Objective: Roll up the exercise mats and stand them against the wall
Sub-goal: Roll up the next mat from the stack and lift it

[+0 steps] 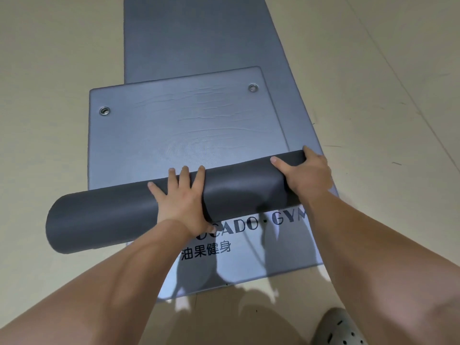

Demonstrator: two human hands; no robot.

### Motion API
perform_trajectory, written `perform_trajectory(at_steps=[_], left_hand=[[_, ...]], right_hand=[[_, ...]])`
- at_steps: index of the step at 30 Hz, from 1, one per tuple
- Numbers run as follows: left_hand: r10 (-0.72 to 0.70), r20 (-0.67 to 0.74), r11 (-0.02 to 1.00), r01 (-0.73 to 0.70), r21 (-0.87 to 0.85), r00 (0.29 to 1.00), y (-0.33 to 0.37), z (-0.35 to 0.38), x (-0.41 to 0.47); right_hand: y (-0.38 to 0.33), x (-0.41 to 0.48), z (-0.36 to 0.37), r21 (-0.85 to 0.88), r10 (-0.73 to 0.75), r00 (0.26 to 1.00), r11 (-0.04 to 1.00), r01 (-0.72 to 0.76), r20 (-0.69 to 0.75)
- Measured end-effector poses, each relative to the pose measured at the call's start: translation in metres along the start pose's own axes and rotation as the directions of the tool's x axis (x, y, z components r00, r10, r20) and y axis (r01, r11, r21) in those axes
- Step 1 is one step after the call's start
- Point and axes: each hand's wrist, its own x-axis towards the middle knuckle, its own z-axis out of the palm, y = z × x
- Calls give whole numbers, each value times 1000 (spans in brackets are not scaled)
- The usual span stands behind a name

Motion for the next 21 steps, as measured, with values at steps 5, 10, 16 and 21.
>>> perform_trajectory(at_steps=[5,10,16,21], left_hand=[[-67,27,997,67,-34,997,0,-1,5],[-53,143,998,58,-29,988,-8,-30,37],[-44,301,995,68,-70,953,-17,-56,68],[39,-151,994,-53,-91,988,-28,-26,27]], right_hand=[[-13,1,7,-303,-34,995,951,61,94],[-18,-37,33,-480,-602,773,628,613,199],[-24,-71,75,-601,-626,667,369,709,404],[-61,-41,72,-583,-576,689,399,707,441]])
